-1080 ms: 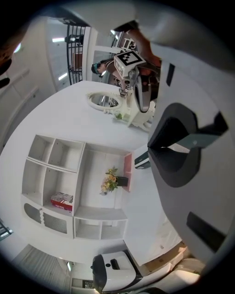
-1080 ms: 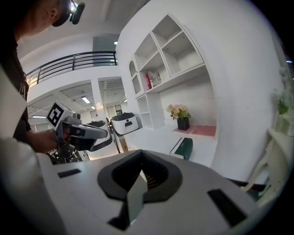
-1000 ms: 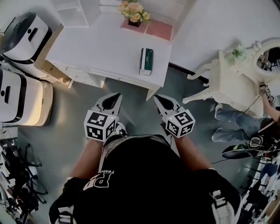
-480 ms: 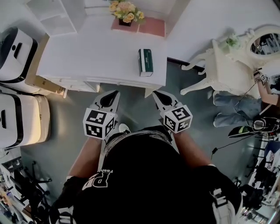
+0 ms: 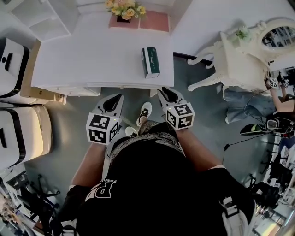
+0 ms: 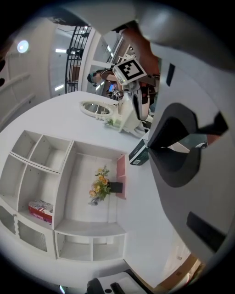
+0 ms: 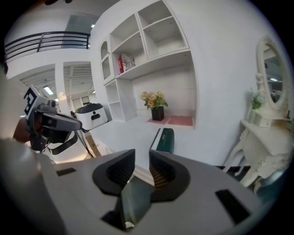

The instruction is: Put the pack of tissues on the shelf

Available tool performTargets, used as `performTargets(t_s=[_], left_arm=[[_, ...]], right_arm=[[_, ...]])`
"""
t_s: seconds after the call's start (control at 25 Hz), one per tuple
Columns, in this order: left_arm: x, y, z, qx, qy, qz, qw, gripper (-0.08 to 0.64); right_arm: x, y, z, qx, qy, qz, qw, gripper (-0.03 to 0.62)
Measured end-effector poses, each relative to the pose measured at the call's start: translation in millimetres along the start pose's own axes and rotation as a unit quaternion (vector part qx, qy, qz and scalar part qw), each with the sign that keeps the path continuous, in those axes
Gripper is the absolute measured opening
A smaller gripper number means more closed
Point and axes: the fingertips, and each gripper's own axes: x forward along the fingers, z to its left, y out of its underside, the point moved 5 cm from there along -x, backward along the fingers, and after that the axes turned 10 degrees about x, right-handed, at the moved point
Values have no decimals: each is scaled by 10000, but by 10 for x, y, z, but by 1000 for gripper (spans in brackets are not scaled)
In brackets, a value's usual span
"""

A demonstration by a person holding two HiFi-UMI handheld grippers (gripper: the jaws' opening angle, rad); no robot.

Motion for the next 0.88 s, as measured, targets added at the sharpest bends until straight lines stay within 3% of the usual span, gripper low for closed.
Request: performTargets(t_s=[0.16,0.28,0.4,0.64,0.88], left_arm=[[120,38,118,-17,-67,115,9999,14],[183,32,197,-58,-86,224,9997,14],[228,41,251,-79,-132,319,9994,14],[286,89,330,-174,-235,545,9981,14],[407,88,442,-247,-269,728,9967,14]], right_arm=[[308,32,-210,244,306,24,9992,181],[600,56,-310,165,496,126,9986,295],[876,120,-390,33,585,208,9981,367],[1307,293,-522,97,707,539,9960,435],[1602,266,-568,-34,773,475,9959,443]])
